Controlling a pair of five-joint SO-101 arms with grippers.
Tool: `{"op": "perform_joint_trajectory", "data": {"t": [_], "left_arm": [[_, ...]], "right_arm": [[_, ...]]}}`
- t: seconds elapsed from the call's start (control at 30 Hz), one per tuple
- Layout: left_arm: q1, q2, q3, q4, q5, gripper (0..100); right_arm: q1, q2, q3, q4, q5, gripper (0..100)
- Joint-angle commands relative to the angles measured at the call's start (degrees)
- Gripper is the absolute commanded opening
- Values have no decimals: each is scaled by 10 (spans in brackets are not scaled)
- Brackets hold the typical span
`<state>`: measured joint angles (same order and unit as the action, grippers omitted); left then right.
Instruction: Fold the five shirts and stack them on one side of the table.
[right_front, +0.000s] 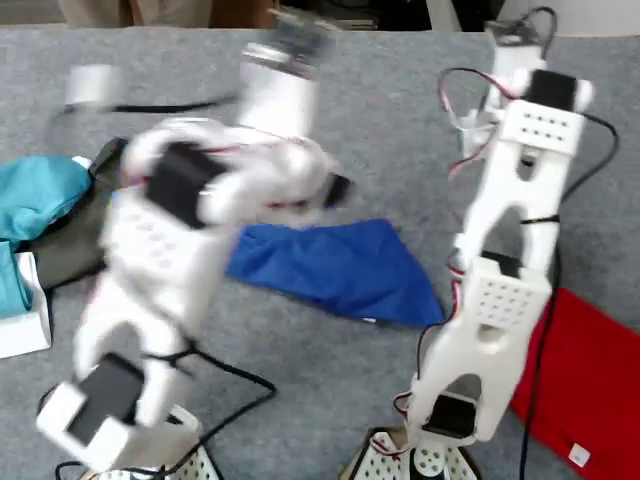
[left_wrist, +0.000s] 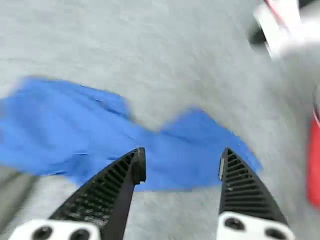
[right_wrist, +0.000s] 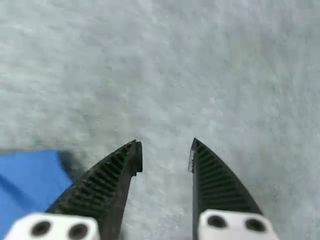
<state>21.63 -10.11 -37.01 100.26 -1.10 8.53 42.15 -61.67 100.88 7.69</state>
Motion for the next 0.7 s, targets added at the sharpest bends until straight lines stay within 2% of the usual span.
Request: {"op": "perform_joint_trajectory", "data": {"t": [0.0, 0.17, 0.33, 0.47, 0.67], "left_arm": [[-185, -64, 3, 5, 4, 246], [-425, -73, 75, 5, 3, 247], [-617, -77, 188, 4, 3, 247], [-722, -77, 252, 4, 3, 247], [-816, -77, 297, 4, -11, 247]], "right_arm": [[-80, 8, -44, 12, 5, 171], [-218, 41, -48, 5, 5, 171], [-366, 77, -48, -23, 6, 171], [-447, 87, -48, -65, 6, 171], [-533, 89, -44, -82, 6, 171]]}}
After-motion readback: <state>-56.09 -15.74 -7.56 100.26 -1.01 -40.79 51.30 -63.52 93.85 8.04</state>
